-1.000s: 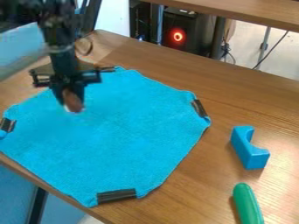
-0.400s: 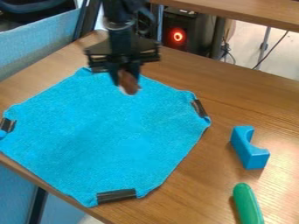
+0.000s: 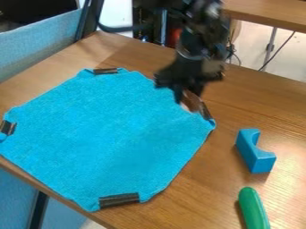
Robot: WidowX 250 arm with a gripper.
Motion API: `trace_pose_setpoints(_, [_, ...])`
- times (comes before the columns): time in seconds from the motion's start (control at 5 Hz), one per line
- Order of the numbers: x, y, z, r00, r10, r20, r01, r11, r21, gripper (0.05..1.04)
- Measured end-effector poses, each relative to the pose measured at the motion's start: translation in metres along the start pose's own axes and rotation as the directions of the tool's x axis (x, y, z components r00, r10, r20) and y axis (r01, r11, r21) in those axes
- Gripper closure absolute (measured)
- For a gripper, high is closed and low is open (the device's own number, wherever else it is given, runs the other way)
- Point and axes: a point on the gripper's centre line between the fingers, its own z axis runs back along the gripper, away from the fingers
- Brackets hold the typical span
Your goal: Move the figure to the upper right side
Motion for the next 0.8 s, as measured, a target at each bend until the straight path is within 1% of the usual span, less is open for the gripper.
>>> trace_pose_setpoints(0.2, [-0.012, -0.045, -0.012, 0.999, 0.020, 0.025, -0.019, 0.999, -0.042, 0.792])
trace_pose_setpoints(0.4, [-0.025, -0.075, -0.033, 0.999, 0.014, 0.034, -0.013, 0.999, -0.032, 0.792])
trace_pose_setpoints(0.6, [-0.030, -0.097, -0.044, 0.998, 0.007, 0.063, -0.005, 0.999, -0.037, 0.720])
trace_pose_setpoints(0.8, [-0.027, -0.104, -0.042, 0.991, 0.025, 0.131, -0.017, 0.998, -0.063, 0.426])
